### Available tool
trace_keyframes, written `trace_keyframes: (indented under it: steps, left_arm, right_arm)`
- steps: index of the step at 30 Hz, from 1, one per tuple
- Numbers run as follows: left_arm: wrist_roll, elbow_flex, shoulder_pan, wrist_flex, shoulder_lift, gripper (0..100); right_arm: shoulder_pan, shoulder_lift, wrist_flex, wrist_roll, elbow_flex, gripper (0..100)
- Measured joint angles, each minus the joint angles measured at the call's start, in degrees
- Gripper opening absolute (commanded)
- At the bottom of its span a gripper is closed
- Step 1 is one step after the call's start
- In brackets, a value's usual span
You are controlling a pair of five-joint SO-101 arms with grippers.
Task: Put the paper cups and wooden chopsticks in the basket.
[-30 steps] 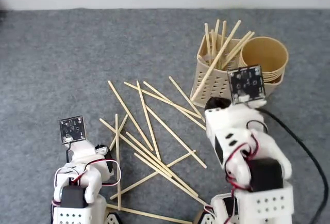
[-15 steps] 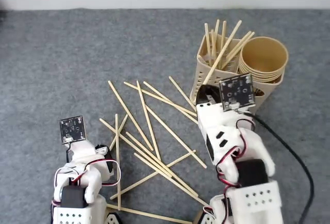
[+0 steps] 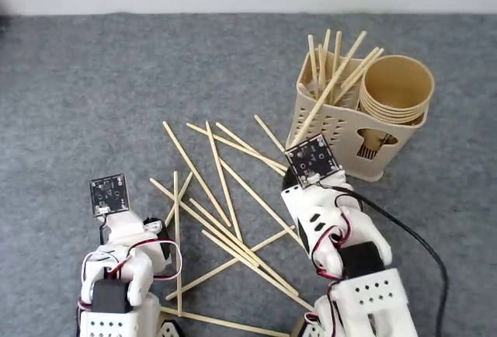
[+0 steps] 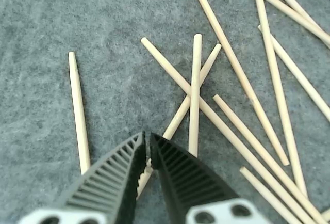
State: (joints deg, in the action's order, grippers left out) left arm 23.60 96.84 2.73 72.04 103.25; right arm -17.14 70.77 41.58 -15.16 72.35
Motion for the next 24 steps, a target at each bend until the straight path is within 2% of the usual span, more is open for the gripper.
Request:
trace_keyframes:
  steps: [9,15,24]
  left_arm:
    - [0.0,0.0,0.0,0.0,0.0,1]
    - [0.0,0.0,0.0,0.0,0.0,1]
    - [0.0,0.0,0.0,0.0,0.0,1]
  right_arm:
    - [-0.3,11.0,6.8,-0.4,-7.8,0.9]
    - [3.5,14.1,7.6,-0.5,-11.4,0.9]
    - [3.7,14.2,-4.1,0.6,-11.6,0.9]
